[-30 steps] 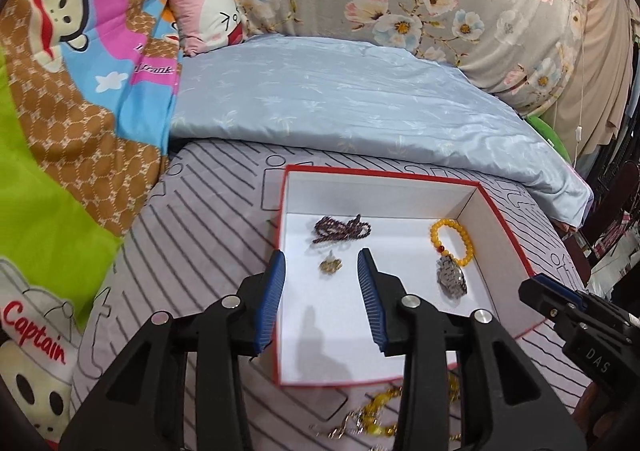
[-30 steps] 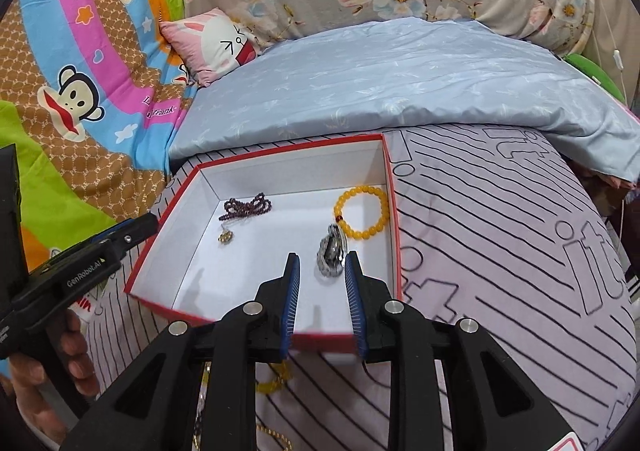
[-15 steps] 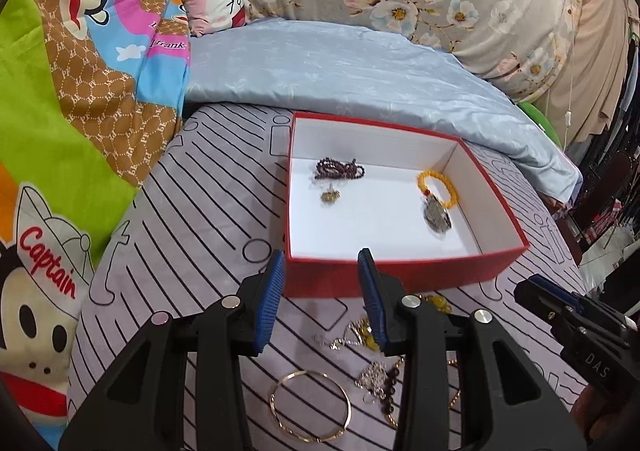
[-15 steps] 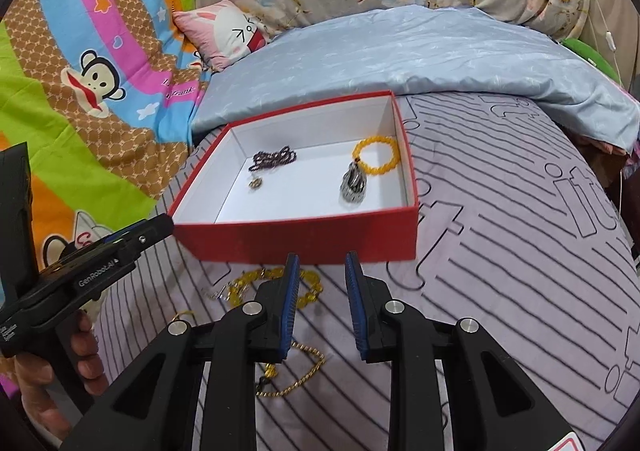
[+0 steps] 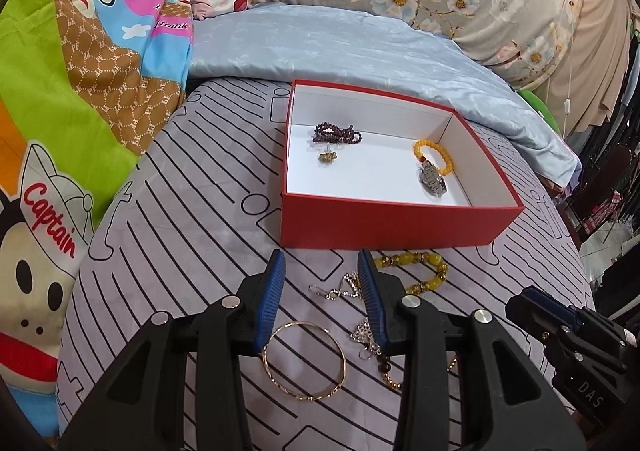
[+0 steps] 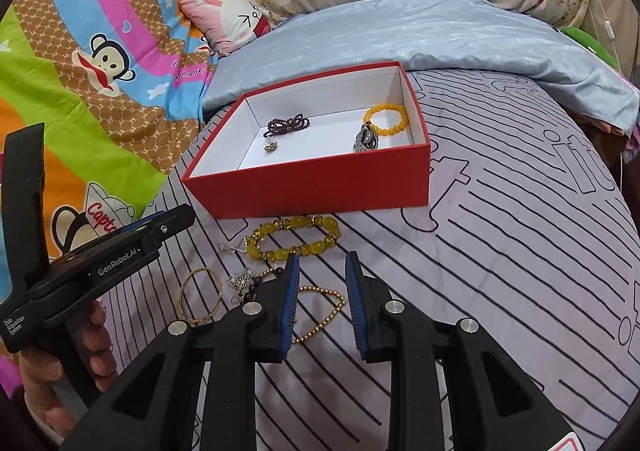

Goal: Organize jewelry
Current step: 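Move both open tools back to the remaining bracelets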

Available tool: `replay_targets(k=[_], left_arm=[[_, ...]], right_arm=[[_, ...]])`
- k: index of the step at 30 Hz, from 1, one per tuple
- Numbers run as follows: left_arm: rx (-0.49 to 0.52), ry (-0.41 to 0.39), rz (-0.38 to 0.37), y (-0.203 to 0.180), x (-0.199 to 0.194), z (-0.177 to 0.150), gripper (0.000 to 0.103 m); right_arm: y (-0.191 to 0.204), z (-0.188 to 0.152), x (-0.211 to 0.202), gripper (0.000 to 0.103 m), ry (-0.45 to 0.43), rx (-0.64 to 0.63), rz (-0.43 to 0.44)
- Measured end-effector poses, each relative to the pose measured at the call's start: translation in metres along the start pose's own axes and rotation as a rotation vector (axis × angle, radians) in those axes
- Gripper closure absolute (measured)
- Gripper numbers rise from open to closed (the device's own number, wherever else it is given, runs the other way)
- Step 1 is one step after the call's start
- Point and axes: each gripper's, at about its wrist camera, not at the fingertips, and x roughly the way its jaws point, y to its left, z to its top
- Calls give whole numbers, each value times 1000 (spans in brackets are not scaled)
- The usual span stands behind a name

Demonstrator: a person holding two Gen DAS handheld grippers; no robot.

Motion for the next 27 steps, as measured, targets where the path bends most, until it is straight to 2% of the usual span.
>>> replay_targets(k=[9,18,20,27], left_arm=[[7,26,38,4,-2,-20,67],[-21,80,83,29,1,-52,62],[-30,85,86,34,0,-55,58],[-38,98,77,39,0,-62,58]], right_arm=[[3,-15,-2,79,15,-20,-30],[3,-31,10,79,61,-16,-42],[3,-32,12,79,67,-13,-41],[13,-34,18,79,79,-28,-27]])
